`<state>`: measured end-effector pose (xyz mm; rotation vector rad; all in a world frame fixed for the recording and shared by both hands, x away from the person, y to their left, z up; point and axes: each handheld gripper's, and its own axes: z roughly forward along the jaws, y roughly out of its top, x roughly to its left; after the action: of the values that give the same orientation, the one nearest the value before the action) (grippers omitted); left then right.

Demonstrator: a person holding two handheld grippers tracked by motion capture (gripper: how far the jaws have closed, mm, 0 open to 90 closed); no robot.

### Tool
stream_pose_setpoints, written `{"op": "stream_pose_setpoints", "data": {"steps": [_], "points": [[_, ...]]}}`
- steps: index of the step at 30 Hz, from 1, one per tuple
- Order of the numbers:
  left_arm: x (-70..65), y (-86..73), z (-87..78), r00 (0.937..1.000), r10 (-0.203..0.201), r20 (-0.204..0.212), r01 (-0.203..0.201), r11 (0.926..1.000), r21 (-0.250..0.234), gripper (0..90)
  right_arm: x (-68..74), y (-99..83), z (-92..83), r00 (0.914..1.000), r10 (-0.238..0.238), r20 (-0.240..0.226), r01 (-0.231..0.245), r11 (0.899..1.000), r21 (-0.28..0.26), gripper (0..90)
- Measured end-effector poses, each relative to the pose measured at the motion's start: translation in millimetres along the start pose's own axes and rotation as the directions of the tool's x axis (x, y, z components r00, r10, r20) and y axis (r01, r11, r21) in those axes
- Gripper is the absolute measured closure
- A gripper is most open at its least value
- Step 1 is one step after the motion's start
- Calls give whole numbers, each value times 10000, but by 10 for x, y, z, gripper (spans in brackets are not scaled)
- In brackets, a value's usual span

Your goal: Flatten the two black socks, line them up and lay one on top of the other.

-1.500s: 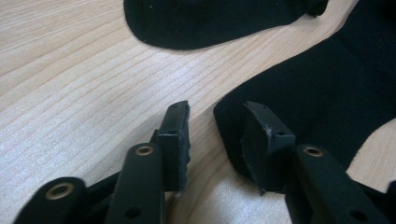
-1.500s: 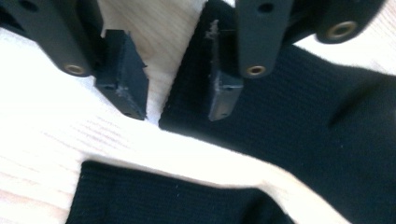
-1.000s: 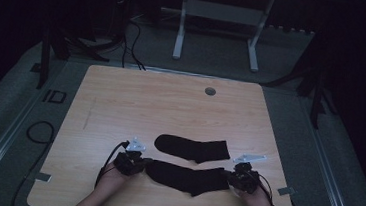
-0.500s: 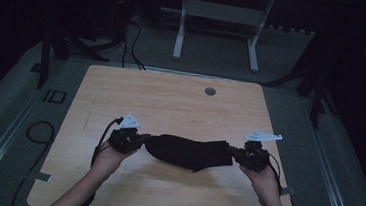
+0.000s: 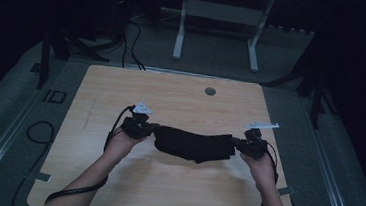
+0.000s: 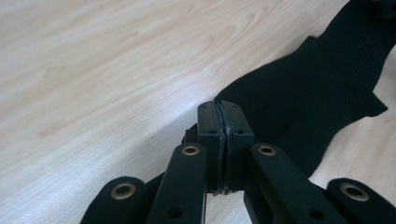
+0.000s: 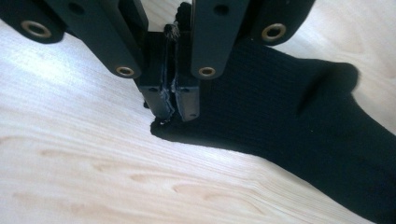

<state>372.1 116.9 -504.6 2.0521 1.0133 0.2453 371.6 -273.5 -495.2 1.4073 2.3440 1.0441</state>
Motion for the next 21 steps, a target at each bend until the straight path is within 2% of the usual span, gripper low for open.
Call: {"op": "stream_pose_setpoints", "data": {"steps": [7, 9, 11, 14, 17, 20, 21], "points": [[82, -122, 188, 9996, -226, 184, 221, 9994, 266, 882, -99, -83, 195, 9996, 245, 153, -252, 9987, 444, 862], [121, -154, 257, 9988, -428, 254, 418, 9983, 397, 882, -130, -113, 270, 9993, 322, 176, -333, 9972, 666, 859], [139, -181, 300, 9993, -330, 153, 321, 9980, 544, 881, -143, -128, 320, 9993, 336, 190, -350, 9964, 777, 856], [157, -215, 337, 9990, -411, 166, 401, 9977, 554, 880, -146, -143, 387, 9990, 300, 326, -330, 9948, 965, 856], [177, -250, 375, 9986, -485, 210, 467, 9958, 791, 879, -173, -140, 433, 9988, 382, 322, -411, 9945, 966, 856], [165, -284, 386, 9992, -396, 104, 385, 9954, 877, 879, -174, -132, 446, 9986, 416, 326, -446, 9943, 971, 851], [168, -291, 384, 9990, -430, 95, 420, 9952, 888, 878, -159, -119, 458, 9990, 267, 355, -302, 9940, 1047, 844]]}}
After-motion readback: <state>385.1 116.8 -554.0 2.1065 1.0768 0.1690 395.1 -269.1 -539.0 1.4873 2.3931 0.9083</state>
